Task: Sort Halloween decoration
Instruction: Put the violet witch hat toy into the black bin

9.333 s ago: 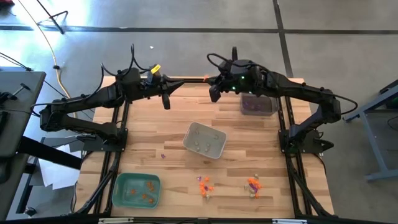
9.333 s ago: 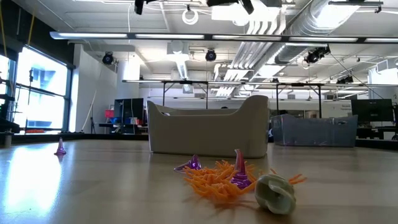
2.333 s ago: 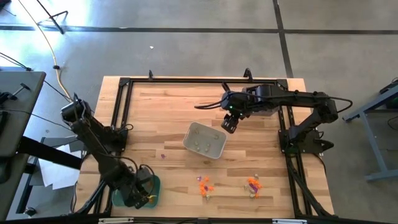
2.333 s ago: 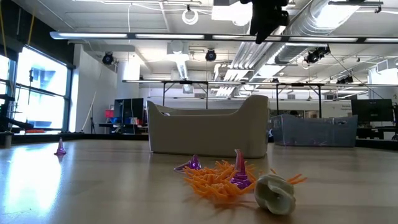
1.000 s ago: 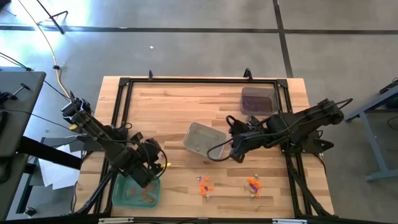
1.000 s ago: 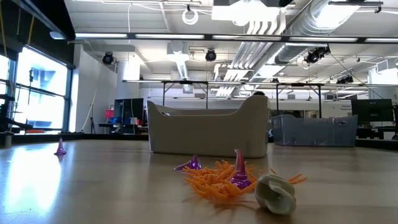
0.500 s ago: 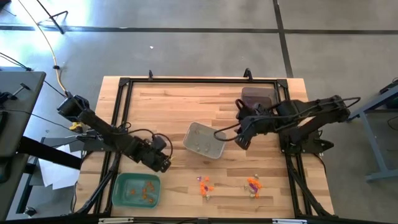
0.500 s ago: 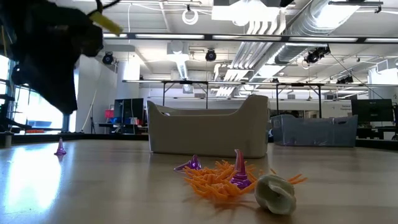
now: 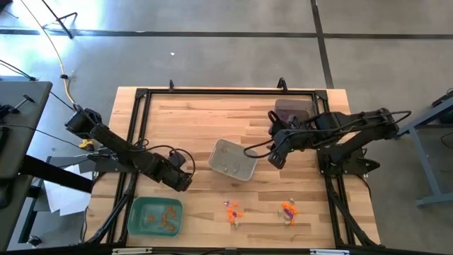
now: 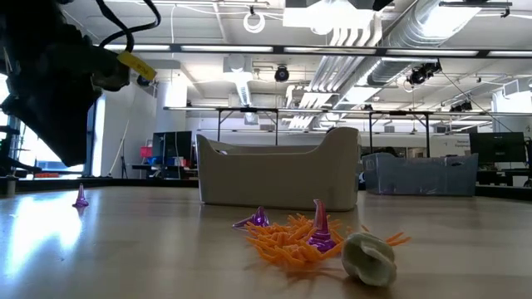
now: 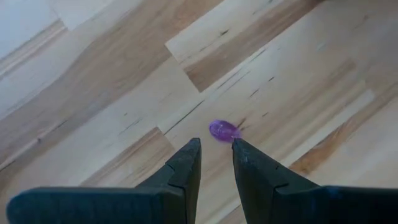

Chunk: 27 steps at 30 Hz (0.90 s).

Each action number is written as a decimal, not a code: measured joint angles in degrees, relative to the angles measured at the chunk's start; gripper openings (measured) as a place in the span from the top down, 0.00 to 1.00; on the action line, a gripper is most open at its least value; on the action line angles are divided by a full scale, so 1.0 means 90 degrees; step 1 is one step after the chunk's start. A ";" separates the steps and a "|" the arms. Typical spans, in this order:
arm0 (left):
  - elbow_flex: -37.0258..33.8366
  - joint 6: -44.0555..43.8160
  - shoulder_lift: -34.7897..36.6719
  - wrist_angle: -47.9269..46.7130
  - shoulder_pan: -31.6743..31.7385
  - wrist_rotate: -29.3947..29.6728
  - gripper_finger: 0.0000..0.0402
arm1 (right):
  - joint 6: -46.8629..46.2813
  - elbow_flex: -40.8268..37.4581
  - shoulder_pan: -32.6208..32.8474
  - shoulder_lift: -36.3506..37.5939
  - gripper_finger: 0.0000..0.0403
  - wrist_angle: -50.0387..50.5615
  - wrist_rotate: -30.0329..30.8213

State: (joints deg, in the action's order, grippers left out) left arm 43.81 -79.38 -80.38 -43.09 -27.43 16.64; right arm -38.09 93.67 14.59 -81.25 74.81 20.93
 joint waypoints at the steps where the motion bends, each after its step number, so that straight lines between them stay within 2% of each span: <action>1: 0.0000 0.0000 0.0000 0.0003 0.0030 -0.0001 0.79 | 0.0000 0.0000 0.0000 0.0000 0.52 0.0002 -0.0001; 18: 0.0000 0.0177 -0.0564 0.0488 0.0138 -0.0014 0.63 | 0.0011 0.0000 0.0002 -0.0002 0.52 0.0005 -0.0007; 27: 0.0000 0.0135 -0.0568 0.0435 0.0138 -0.0007 0.60 | -0.0051 0.0000 0.0002 -0.0002 0.52 -0.0002 0.0016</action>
State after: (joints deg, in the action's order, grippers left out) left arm 43.81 -78.16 -85.49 -39.18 -26.20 16.58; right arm -38.54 93.67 14.61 -81.28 74.78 21.07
